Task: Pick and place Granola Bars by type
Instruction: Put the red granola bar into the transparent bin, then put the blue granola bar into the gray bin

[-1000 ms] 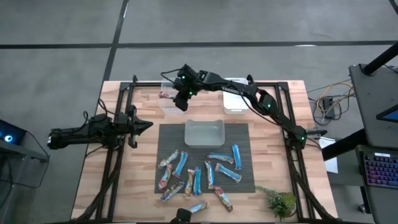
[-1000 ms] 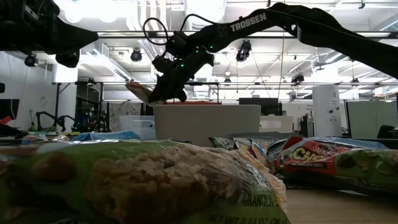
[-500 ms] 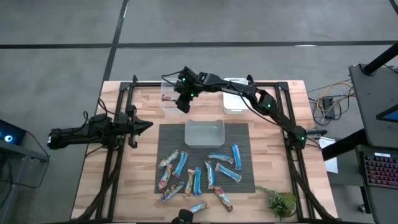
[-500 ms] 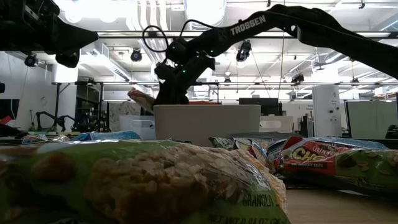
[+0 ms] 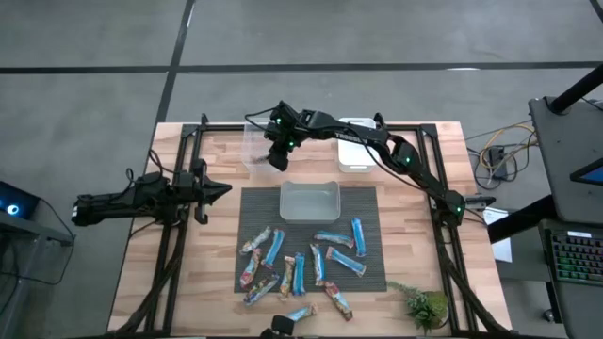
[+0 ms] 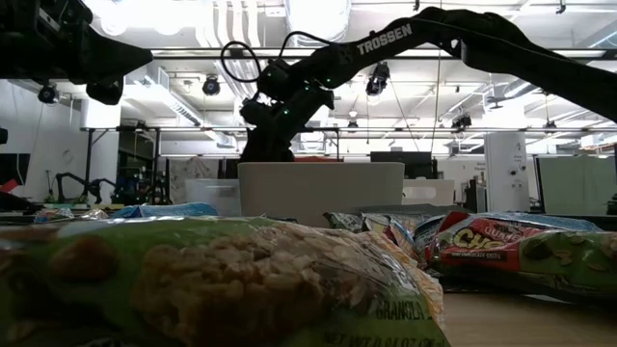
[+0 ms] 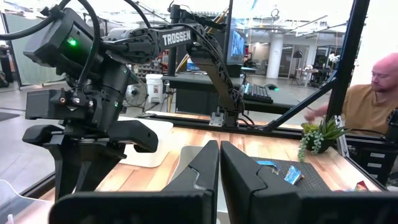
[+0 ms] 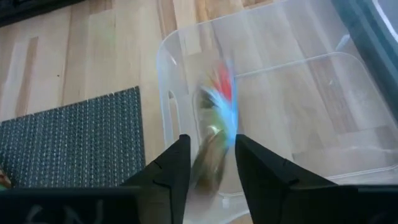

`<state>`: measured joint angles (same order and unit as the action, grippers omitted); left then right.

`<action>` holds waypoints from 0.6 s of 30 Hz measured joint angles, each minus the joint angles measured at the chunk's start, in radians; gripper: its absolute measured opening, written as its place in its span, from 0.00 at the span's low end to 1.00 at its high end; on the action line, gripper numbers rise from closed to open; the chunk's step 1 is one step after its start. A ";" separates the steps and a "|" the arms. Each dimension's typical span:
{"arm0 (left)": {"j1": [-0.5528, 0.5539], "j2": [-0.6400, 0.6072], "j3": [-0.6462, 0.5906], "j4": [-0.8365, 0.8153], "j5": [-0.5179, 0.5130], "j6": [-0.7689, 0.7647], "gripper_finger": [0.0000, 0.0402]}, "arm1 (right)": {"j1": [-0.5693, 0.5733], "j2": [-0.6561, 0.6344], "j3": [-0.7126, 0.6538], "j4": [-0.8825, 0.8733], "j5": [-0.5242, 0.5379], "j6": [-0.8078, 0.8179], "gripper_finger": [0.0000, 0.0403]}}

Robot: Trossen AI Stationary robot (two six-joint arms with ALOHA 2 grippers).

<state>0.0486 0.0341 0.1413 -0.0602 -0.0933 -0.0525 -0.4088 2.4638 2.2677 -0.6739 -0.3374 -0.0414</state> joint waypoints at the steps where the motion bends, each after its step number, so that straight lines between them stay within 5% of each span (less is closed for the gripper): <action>1: 0.000 0.000 0.000 0.000 0.000 0.000 0.00 | 0.000 0.000 0.000 0.000 0.000 -0.003 0.32; 11: 0.000 0.000 0.000 0.000 0.000 0.000 0.00 | -0.002 -0.001 0.000 0.000 0.000 -0.004 0.35; 18: 0.000 0.000 0.000 0.000 0.000 -0.006 0.00 | 0.000 -0.005 0.000 -0.001 -0.007 -0.029 0.26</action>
<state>0.0488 0.0342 0.1413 -0.0605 -0.0937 -0.0581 -0.4087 2.4584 2.2677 -0.6753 -0.3447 -0.0706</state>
